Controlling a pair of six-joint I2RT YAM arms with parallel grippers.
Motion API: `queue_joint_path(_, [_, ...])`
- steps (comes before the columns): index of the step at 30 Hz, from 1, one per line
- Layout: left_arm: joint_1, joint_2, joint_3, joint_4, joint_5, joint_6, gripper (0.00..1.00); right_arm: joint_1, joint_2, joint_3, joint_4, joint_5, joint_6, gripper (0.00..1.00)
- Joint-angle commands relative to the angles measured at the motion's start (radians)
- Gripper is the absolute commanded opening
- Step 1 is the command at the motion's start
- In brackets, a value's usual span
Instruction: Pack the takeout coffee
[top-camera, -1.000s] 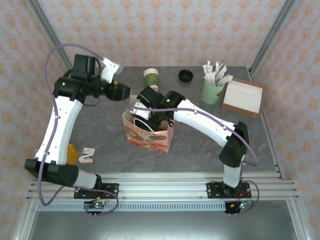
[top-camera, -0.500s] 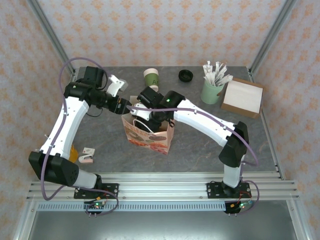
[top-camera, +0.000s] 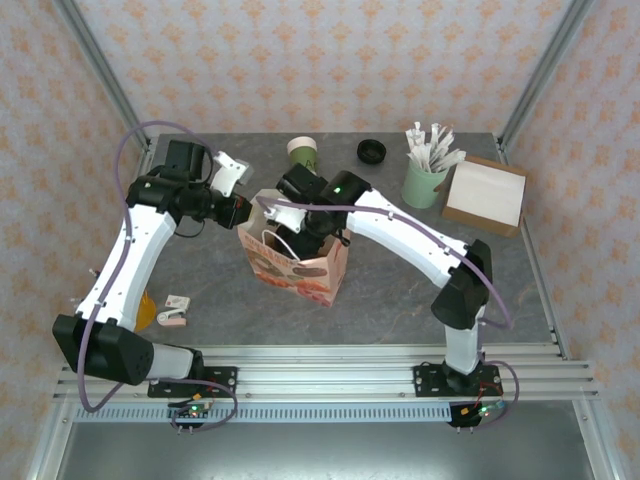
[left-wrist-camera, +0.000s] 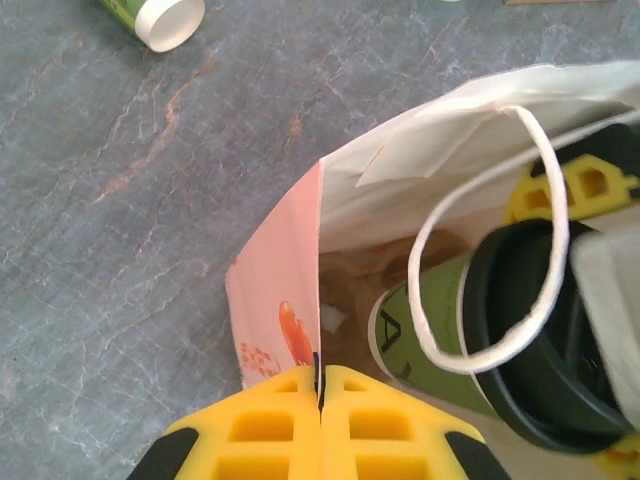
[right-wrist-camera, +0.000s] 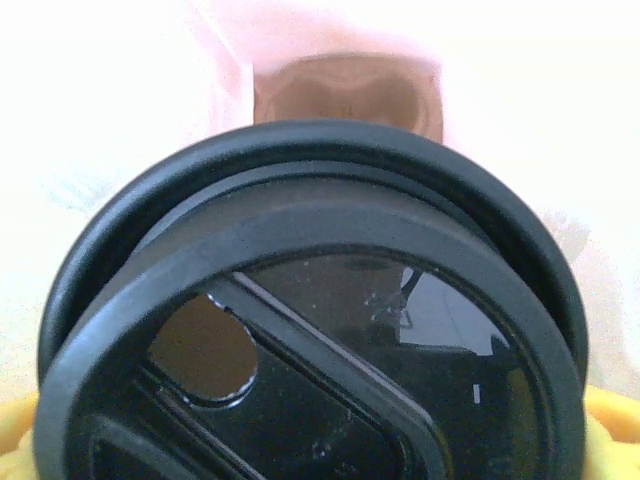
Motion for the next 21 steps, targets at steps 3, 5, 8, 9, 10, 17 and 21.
queue_joint_path(3, [-0.031,-0.044,-0.038,0.097,-0.037,-0.013,0.00,-0.014,0.037,0.055,-0.121,-0.009,0.039,0.37])
queue_joint_path(5, [-0.042,-0.052,-0.049,0.119,-0.061,-0.029,0.00,-0.013,0.039,0.075,-0.126,-0.016,0.051,0.37])
queue_joint_path(8, [-0.069,-0.061,-0.049,0.157,-0.097,-0.064,0.00,-0.014,0.057,0.135,-0.142,-0.007,0.082,0.37])
queue_joint_path(9, [-0.081,-0.061,-0.042,0.162,-0.118,-0.075,0.00,-0.015,0.064,0.159,-0.148,0.015,0.095,0.37])
queue_joint_path(10, [-0.094,-0.059,-0.036,0.163,-0.132,-0.078,0.00,-0.013,0.067,0.176,-0.150,0.044,0.109,0.37])
queue_joint_path(17, [-0.122,-0.019,0.034,0.126,-0.202,-0.098,0.00,-0.006,0.064,0.215,-0.216,0.231,0.070,0.37])
queue_joint_path(21, [-0.116,0.009,0.083,0.114,-0.189,-0.124,0.00,-0.008,0.083,0.196,-0.300,0.252,0.043,0.37])
